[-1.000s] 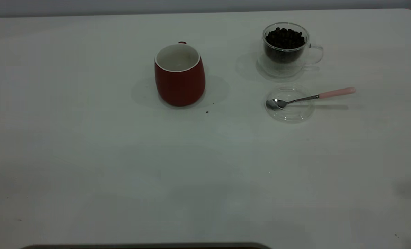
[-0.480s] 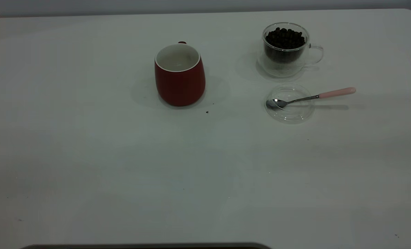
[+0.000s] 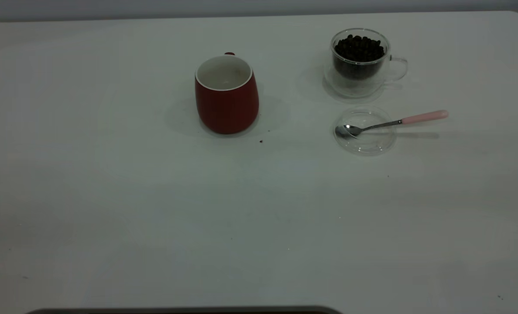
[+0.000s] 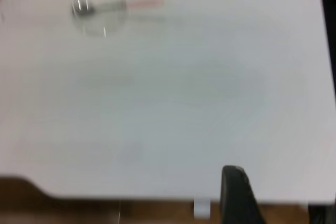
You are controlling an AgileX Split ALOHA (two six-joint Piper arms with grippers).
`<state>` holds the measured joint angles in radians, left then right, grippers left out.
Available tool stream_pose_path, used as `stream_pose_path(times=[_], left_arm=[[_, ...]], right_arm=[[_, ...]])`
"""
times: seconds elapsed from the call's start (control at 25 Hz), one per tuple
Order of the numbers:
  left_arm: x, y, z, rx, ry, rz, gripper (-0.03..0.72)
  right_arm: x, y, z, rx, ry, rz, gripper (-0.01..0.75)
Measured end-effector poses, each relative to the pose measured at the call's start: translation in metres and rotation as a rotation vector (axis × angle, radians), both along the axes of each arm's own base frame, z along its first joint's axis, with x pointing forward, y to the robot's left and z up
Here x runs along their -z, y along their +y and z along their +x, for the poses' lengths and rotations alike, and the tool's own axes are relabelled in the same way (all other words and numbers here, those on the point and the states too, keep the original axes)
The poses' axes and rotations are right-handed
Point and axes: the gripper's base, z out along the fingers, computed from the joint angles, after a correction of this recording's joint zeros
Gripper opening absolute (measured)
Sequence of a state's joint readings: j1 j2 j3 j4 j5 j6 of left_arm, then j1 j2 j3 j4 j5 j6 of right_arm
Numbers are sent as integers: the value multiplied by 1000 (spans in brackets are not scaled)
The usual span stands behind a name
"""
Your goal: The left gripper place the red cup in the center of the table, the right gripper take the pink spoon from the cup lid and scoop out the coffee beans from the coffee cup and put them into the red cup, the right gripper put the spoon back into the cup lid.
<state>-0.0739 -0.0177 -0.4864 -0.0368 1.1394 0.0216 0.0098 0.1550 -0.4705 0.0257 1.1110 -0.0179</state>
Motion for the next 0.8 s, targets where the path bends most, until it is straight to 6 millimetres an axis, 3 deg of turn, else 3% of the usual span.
stream_pose_path(times=[0.16,0.8], left_arm=[[0,0,0,0,0,0,586],[0,0,0,1,0,1,586]], right_arm=[[0,0,-18,-2,-106,2,434],[0,0,-18,-3,-108,3,329]])
